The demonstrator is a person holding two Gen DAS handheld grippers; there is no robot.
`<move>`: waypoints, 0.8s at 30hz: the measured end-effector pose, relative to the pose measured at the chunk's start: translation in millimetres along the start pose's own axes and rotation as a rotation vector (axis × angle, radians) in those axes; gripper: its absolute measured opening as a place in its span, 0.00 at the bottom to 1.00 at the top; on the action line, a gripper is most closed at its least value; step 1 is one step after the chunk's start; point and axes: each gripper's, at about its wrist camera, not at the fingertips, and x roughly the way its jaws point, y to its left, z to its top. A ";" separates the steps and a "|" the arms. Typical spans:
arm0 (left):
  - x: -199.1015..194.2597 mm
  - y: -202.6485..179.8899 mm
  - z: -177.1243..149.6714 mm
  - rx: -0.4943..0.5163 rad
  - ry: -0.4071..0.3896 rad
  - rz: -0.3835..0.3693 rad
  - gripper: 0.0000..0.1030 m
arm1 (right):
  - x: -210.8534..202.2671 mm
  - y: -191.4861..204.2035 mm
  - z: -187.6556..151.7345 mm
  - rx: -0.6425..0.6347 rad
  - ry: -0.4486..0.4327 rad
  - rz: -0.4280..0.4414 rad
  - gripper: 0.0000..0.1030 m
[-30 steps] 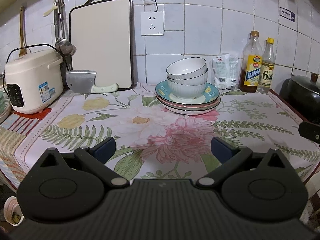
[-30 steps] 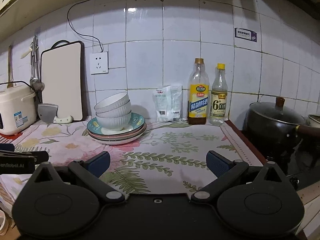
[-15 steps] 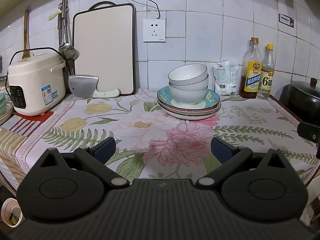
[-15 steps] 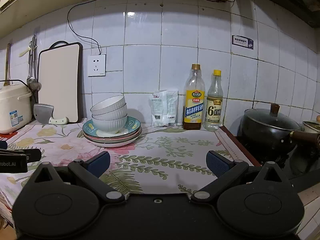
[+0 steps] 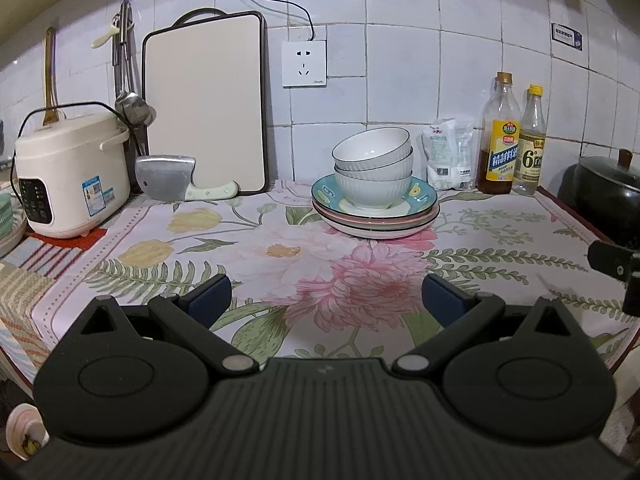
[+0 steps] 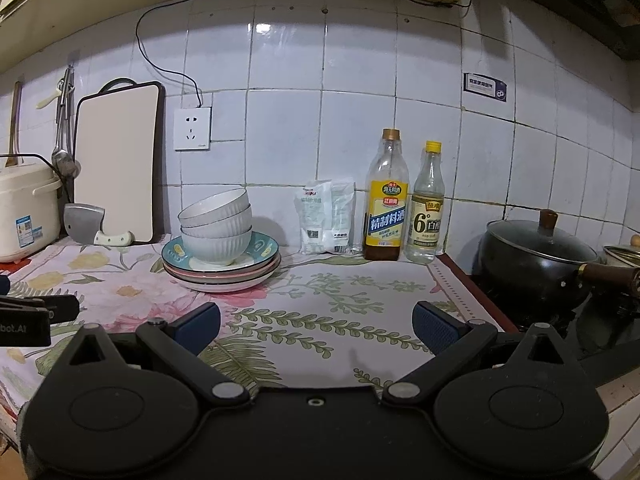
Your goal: Organize plates and bowls
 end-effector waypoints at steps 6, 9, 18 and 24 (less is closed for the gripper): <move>-1.6 -0.5 0.1 0.001 0.002 -0.022 1.00 | -0.3 1.8 -0.6 -0.006 0.004 -0.003 1.00; -1.3 -0.3 0.1 0.000 0.003 -0.020 1.00 | 0.2 1.7 -1.3 -0.006 0.007 -0.005 1.00; 0.0 0.9 -1.3 -0.008 0.018 -0.025 1.00 | 4.0 0.1 -2.3 0.000 0.019 -0.013 1.00; 0.6 1.2 -1.3 -0.010 0.021 -0.025 1.00 | 5.1 -0.3 -3.0 -0.003 0.025 -0.015 1.00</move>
